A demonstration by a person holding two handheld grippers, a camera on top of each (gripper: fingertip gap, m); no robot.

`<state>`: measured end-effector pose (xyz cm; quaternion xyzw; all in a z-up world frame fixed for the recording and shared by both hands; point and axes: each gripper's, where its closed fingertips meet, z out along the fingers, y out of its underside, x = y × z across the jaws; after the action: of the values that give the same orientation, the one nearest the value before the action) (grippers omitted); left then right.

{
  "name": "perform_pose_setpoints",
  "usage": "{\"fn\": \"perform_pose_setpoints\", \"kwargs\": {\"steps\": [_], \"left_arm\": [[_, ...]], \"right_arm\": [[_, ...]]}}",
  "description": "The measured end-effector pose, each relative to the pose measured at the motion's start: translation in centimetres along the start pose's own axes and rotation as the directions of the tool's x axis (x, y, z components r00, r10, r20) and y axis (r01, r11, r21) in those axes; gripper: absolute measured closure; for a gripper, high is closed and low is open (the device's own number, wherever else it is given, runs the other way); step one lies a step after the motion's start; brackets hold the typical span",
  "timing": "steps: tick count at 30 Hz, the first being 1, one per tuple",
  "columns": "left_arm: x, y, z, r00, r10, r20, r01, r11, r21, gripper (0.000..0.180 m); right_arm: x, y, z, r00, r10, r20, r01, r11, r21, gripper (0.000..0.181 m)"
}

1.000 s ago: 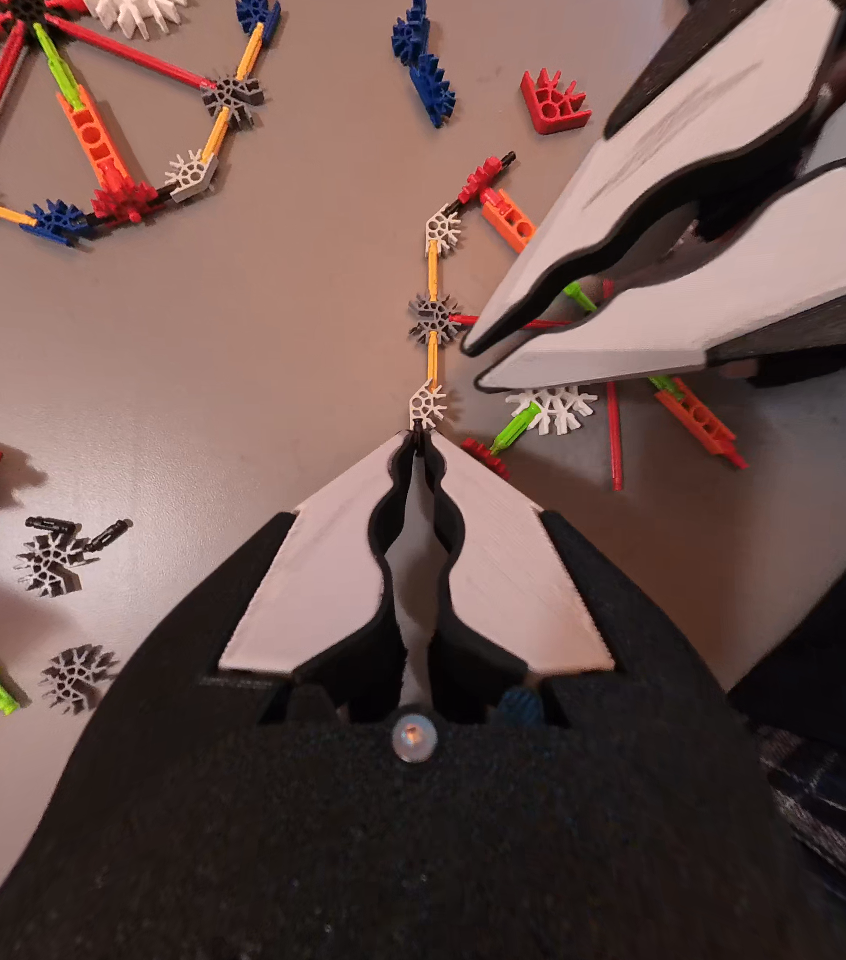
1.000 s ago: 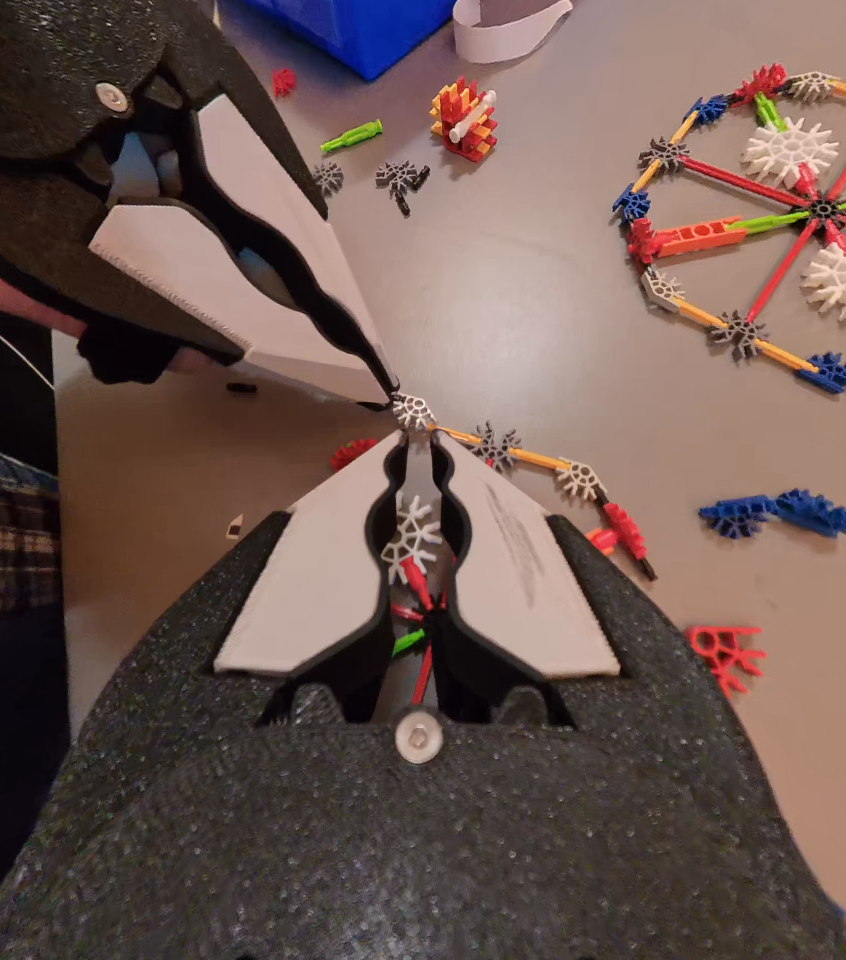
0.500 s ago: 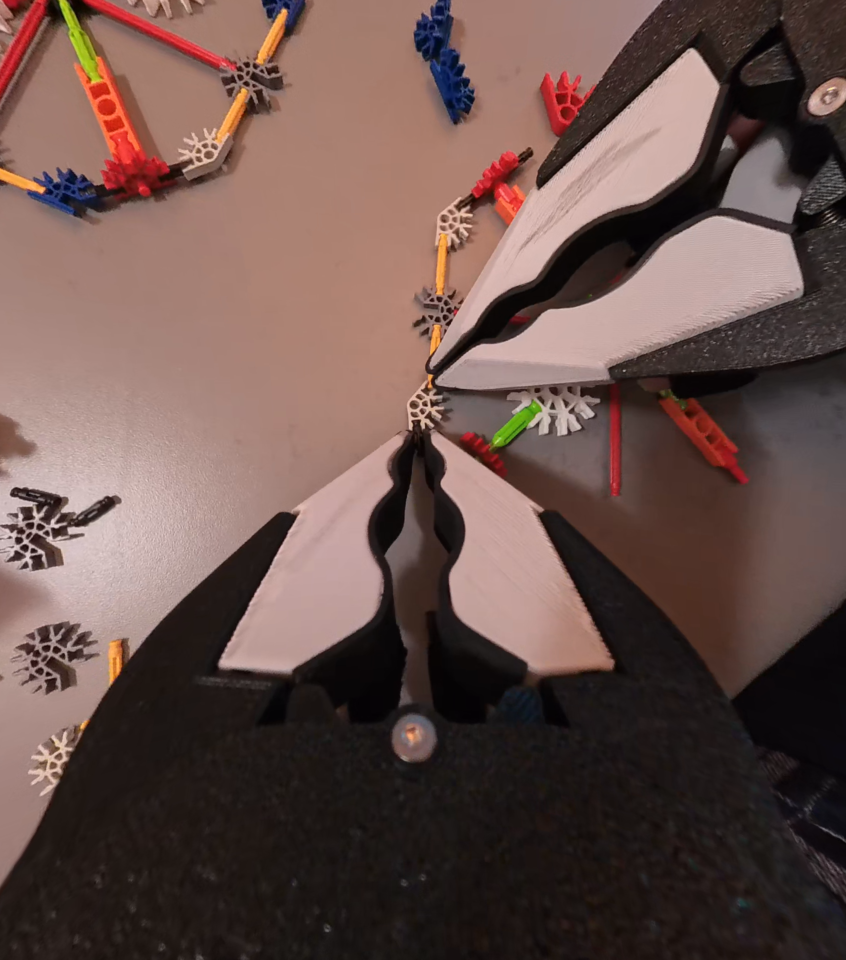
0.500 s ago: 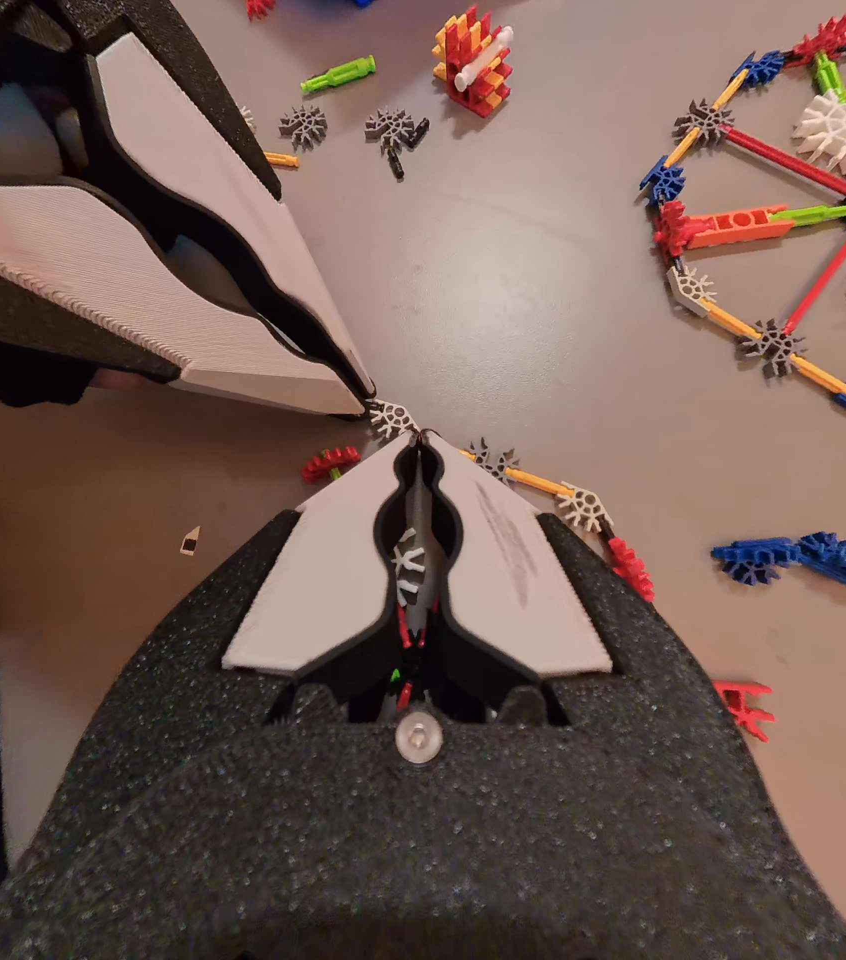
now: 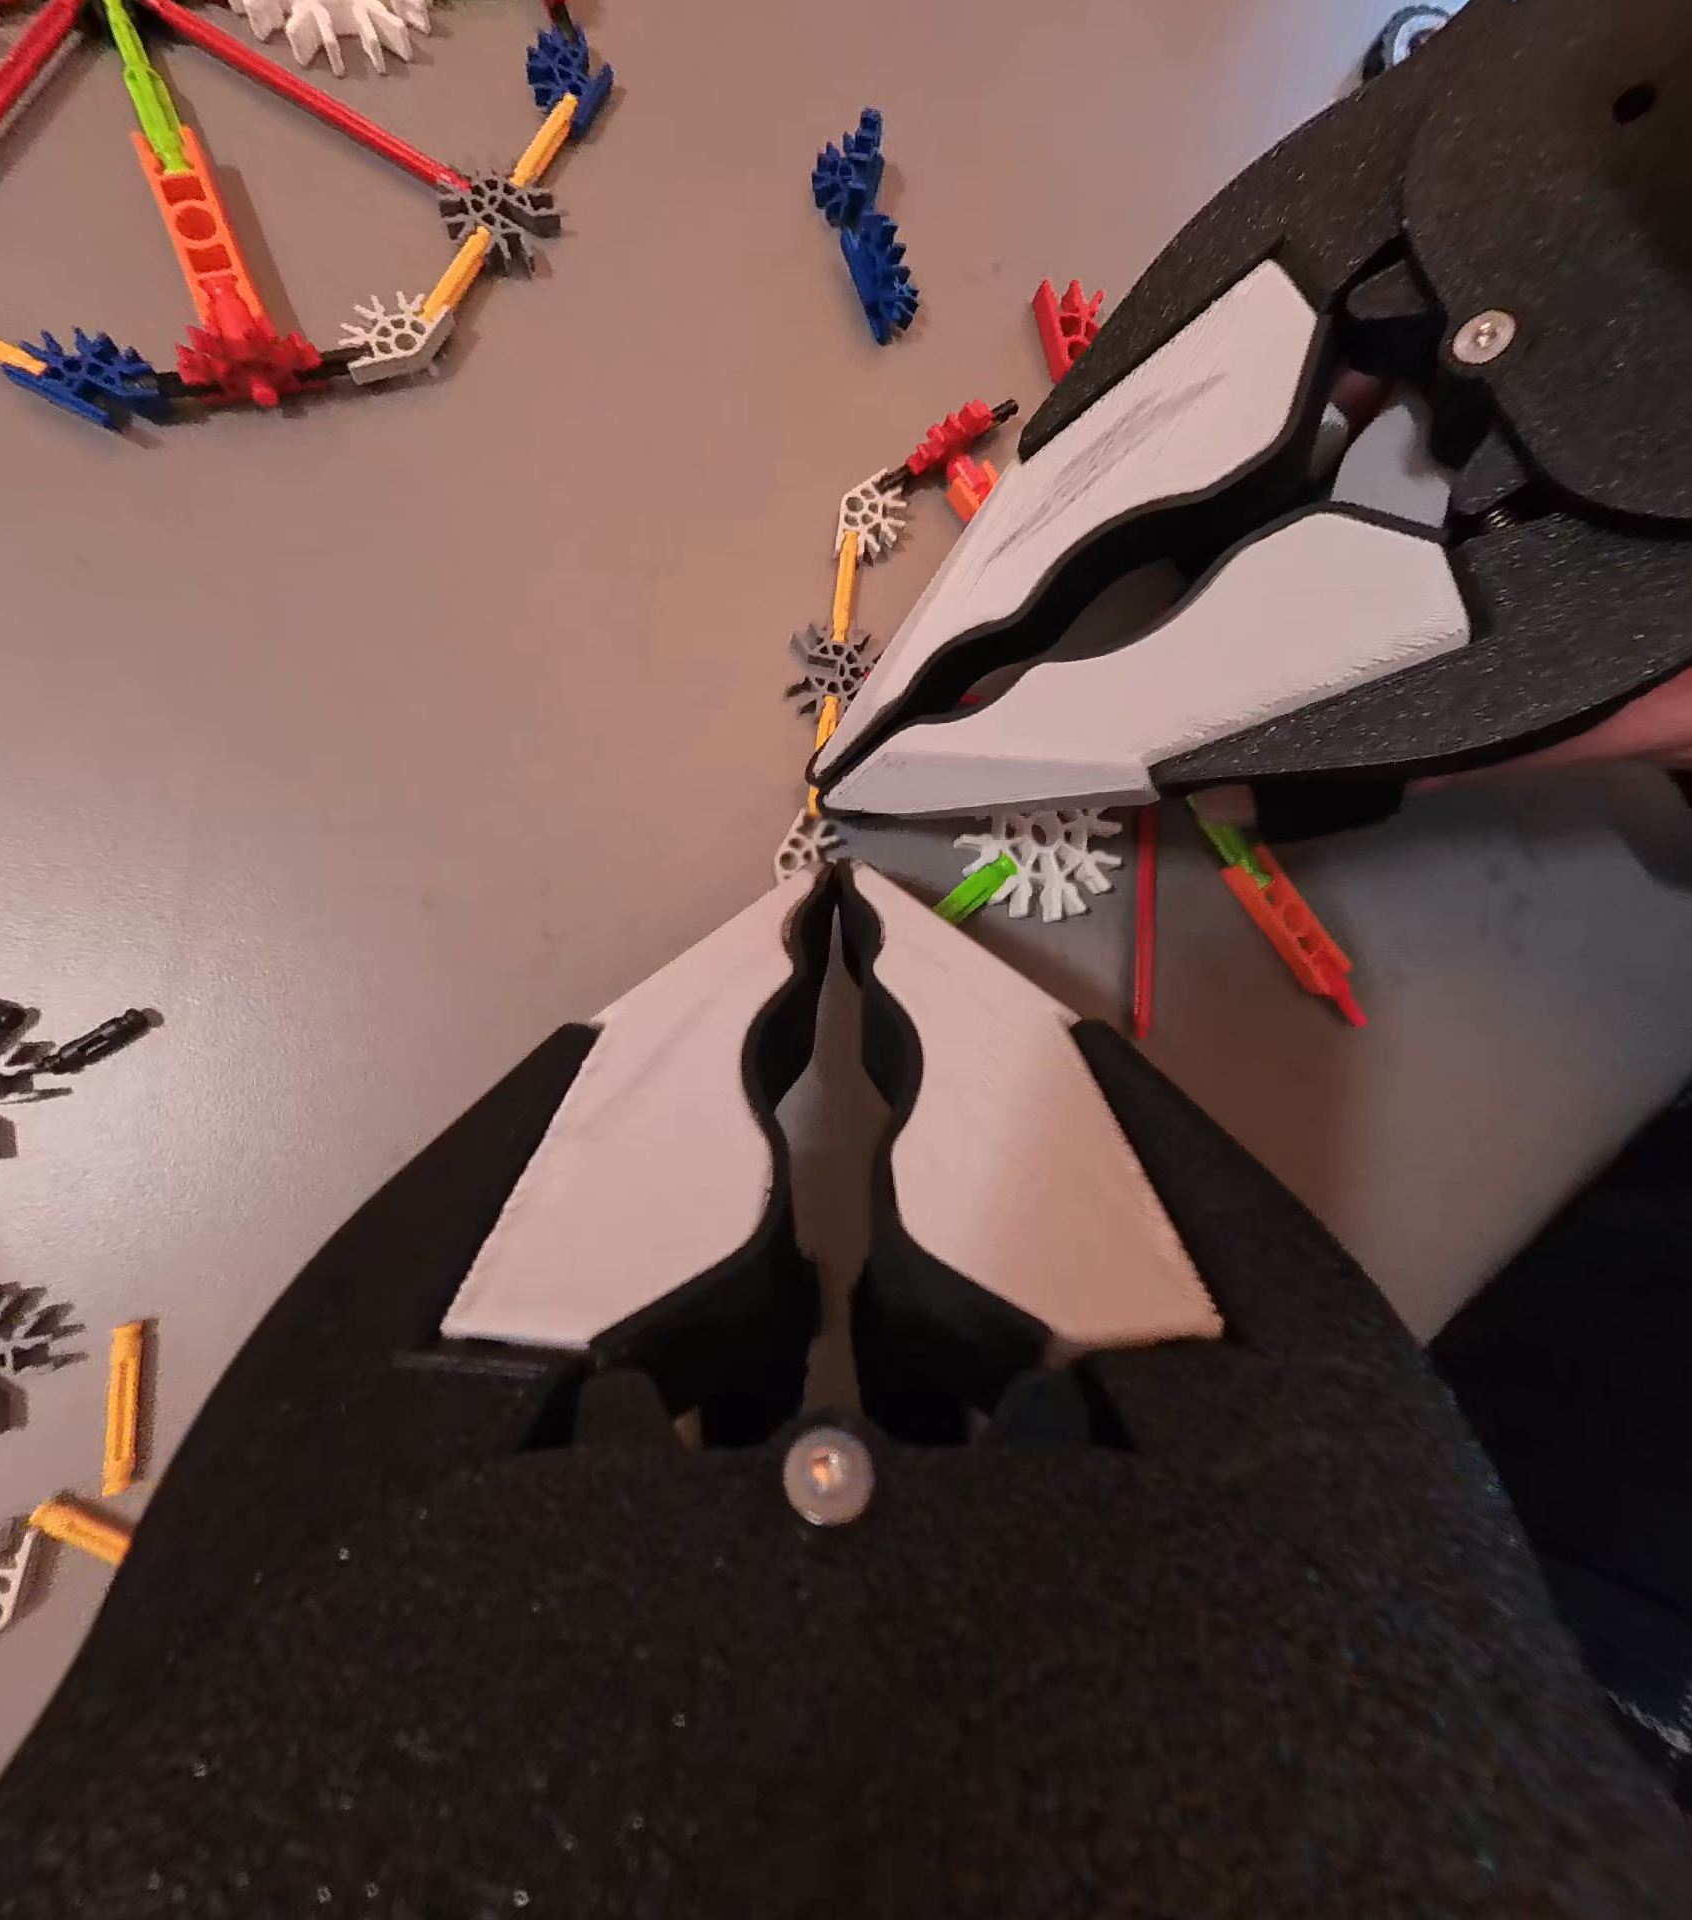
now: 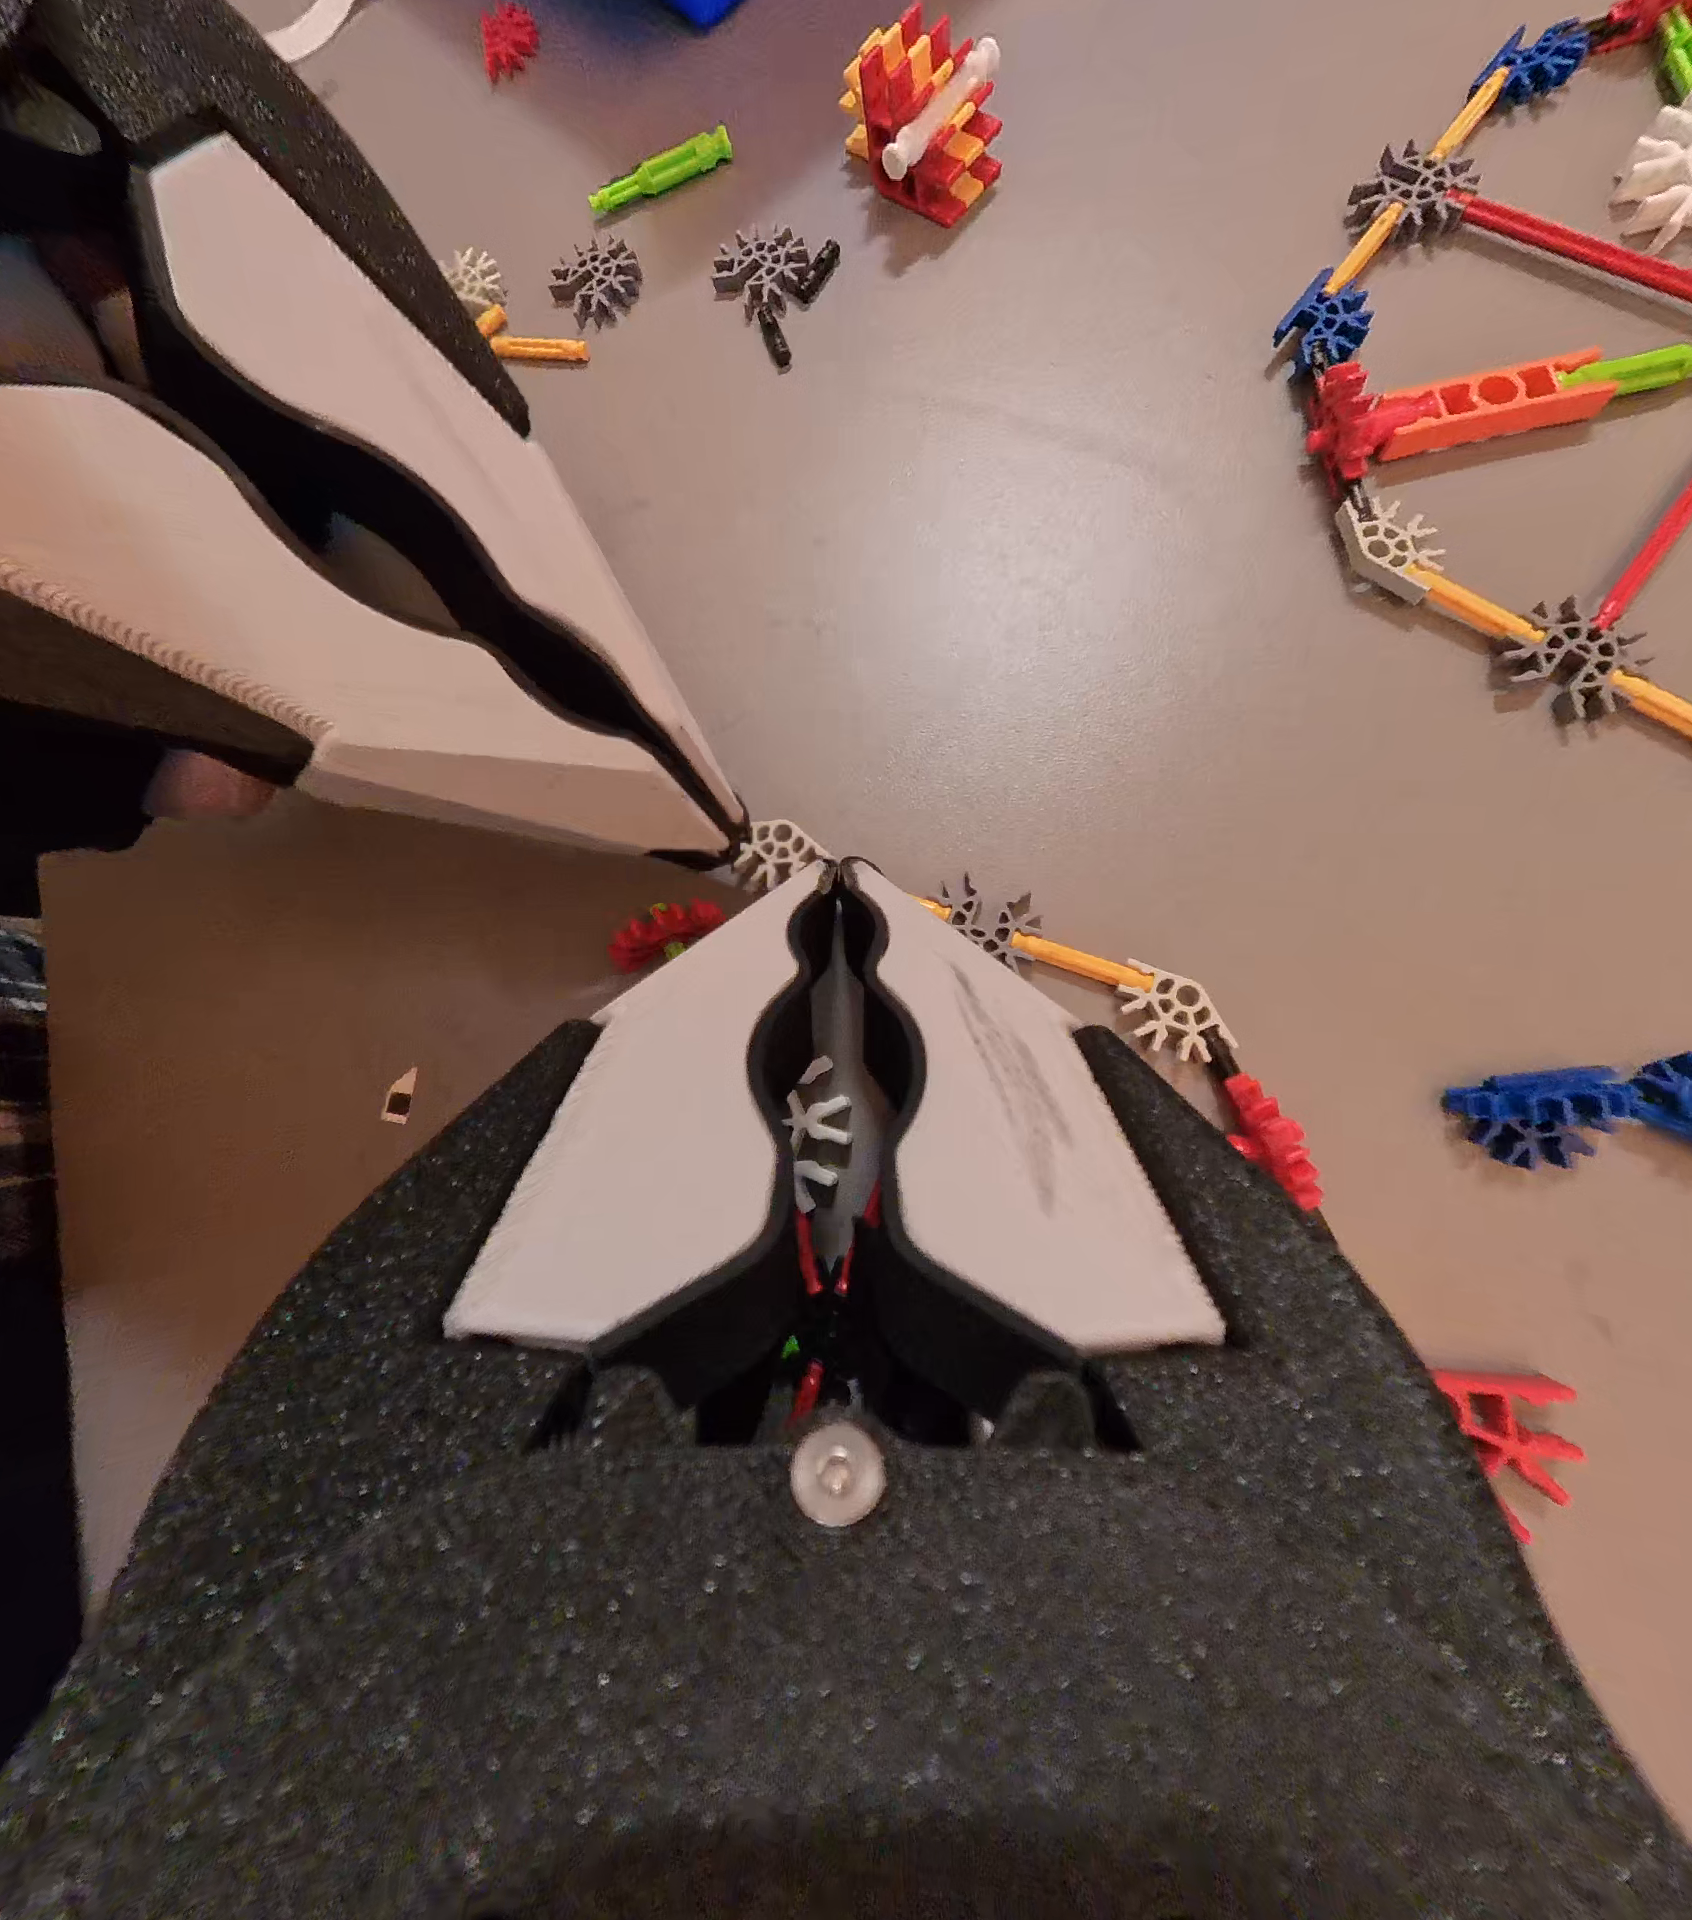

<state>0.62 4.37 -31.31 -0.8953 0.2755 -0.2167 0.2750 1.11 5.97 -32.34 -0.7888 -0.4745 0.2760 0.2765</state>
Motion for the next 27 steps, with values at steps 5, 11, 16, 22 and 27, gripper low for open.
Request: {"fn": "perform_pose_setpoints", "kwargs": {"steps": [5, 11, 16, 22, 27], "left_arm": [[0.0, -0.1, -0.2, 1.0, -0.005, -0.008, 0.005, 1.0, 0.01, 0.18], [-0.2, -0.3, -1.0, 0.995, 0.085, -0.058, -0.083, 0.996, 0.031, 0.173], [-0.6, -0.6, -0.4, 0.991, 0.134, -0.029, -0.134, 0.991, 0.01, 0.168], [-0.8, 0.3, 0.9, 0.979, 0.204, -0.002, -0.203, 0.976, -0.077, 0.168], [-0.5, 0.5, 1.2, 0.979, 0.204, -0.018, -0.205, 0.976, -0.07, 0.169]], "right_arm": [[0.3, -0.3, -0.6, 0.999, 0.034, 0.004, -0.034, 0.999, 0.023, 0.181], [0.6, -0.5, -1.8, 0.997, 0.07, 0.015, -0.071, 0.996, 0.052, 0.178], [0.4, 0.2, -1.9, 0.998, 0.067, 0.008, -0.068, 0.997, 0.045, 0.177], [-0.2, 0.4, -2.2, 0.998, 0.064, 0.014, -0.065, 0.996, 0.064, 0.177], [-0.3, 0.6, -2.5, 0.997, 0.072, 0.012, -0.072, 0.994, 0.077, 0.177]]}}
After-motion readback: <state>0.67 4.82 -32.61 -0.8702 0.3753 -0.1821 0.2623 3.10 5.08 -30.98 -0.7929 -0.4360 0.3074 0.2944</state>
